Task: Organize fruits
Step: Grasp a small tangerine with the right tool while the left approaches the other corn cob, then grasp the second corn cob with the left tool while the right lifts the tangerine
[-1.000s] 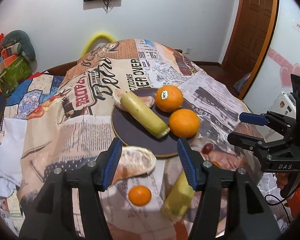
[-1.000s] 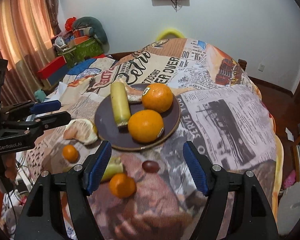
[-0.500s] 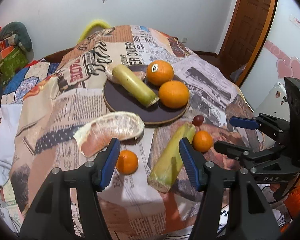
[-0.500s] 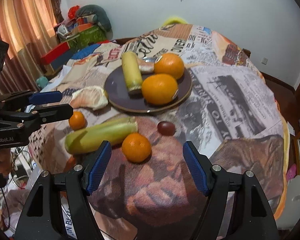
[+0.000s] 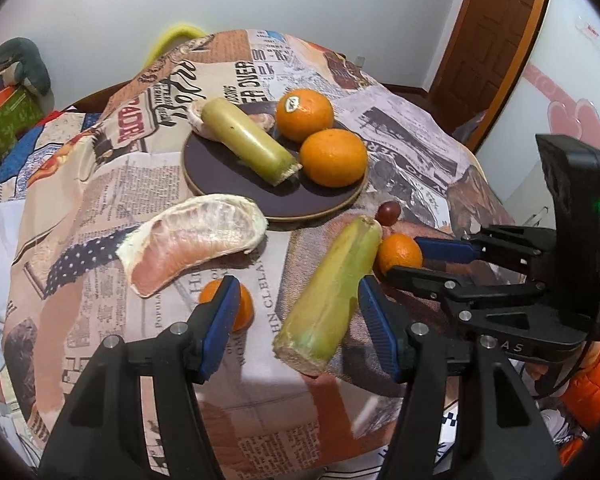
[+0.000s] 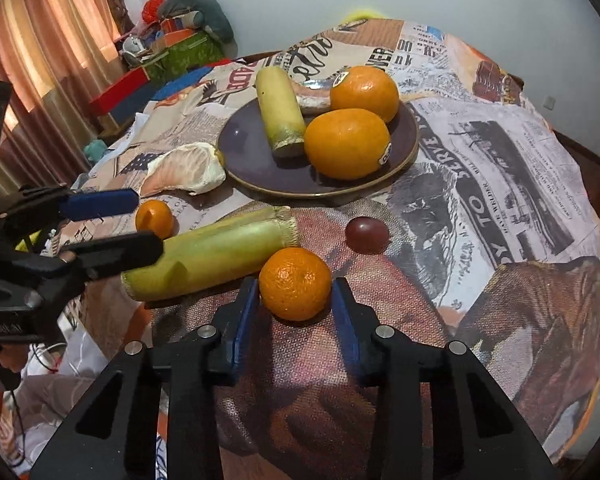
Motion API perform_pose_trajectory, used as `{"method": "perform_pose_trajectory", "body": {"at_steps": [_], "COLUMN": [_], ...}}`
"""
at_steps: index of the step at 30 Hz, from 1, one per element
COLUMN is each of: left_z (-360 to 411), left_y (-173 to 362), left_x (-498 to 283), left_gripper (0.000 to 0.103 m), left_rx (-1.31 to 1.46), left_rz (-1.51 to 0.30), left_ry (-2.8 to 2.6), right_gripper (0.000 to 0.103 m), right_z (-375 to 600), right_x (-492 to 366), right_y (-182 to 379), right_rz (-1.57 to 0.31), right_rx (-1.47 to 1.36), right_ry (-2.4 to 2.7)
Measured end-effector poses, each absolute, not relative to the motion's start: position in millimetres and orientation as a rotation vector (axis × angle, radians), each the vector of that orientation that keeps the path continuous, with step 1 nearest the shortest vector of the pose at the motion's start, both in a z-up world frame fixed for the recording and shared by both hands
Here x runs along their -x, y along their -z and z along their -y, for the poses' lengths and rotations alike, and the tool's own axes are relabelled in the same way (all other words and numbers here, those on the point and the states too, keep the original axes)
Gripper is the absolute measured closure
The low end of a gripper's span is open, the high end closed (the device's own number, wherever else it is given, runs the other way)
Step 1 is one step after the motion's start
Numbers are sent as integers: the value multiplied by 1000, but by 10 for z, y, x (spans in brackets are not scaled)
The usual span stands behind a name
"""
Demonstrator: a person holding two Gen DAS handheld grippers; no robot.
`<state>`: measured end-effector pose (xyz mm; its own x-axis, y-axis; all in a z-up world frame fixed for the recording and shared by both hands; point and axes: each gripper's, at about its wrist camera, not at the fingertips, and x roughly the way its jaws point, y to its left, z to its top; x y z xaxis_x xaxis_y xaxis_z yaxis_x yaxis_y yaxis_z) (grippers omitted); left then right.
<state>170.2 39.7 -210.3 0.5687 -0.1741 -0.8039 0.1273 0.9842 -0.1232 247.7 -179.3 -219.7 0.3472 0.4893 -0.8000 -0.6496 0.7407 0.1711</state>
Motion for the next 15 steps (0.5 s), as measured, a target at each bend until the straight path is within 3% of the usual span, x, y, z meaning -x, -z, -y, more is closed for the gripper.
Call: {"method": "perform_pose_trajectory", "body": {"at_steps": [15], "left_z": [49], "left_y": [2342], "left_x": [-2073], "left_gripper": [42], "left_rx": [-43], "left_rz": [-1033], "left_ry": [272], "right_gripper": [69], "right_z": [2296], "right_x": [-2477], "right_y": [1993], "right_rz": [-922], "right_rx": [104], "right_ry": [-678]}}
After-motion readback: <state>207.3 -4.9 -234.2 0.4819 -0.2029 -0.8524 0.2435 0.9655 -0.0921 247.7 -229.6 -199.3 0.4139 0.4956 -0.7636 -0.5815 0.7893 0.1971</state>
